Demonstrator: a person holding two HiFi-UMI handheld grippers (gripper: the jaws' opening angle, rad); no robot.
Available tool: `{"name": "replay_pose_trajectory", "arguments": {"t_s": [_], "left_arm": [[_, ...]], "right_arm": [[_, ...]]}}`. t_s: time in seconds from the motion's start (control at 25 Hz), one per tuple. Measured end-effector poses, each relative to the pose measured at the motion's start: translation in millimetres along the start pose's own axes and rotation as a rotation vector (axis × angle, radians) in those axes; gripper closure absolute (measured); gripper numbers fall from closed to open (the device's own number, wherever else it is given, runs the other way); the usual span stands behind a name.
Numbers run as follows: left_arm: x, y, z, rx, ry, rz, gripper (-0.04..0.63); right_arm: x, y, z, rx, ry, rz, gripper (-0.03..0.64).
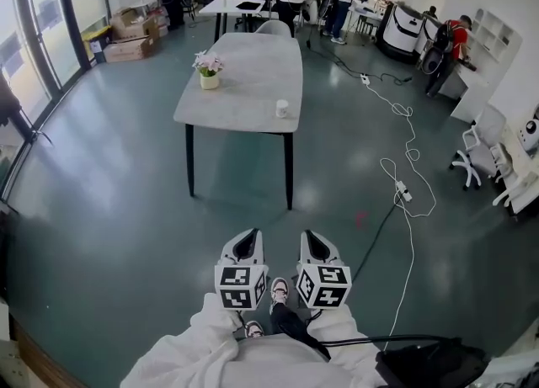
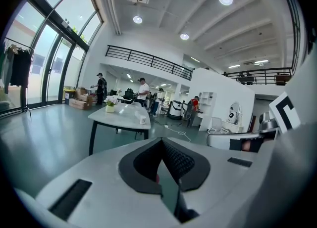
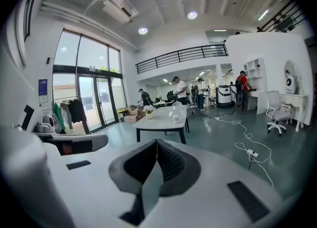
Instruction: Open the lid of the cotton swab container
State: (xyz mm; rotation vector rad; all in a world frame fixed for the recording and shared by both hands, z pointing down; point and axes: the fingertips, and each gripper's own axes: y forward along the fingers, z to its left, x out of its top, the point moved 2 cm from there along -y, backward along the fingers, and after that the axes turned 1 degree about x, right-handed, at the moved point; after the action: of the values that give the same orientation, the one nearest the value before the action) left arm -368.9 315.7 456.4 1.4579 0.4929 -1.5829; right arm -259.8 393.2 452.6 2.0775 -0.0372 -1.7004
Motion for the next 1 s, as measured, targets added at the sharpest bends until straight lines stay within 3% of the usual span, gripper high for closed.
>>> {"name": "replay_pose_trajectory", "arguments": {"t_s": [1.0], "left_arm": [[48,158,19,0.009,0.036,0.019,0.594]], "right_arm": [[56,143,-63,0.043,-0.003,0.051,0.555]]}}
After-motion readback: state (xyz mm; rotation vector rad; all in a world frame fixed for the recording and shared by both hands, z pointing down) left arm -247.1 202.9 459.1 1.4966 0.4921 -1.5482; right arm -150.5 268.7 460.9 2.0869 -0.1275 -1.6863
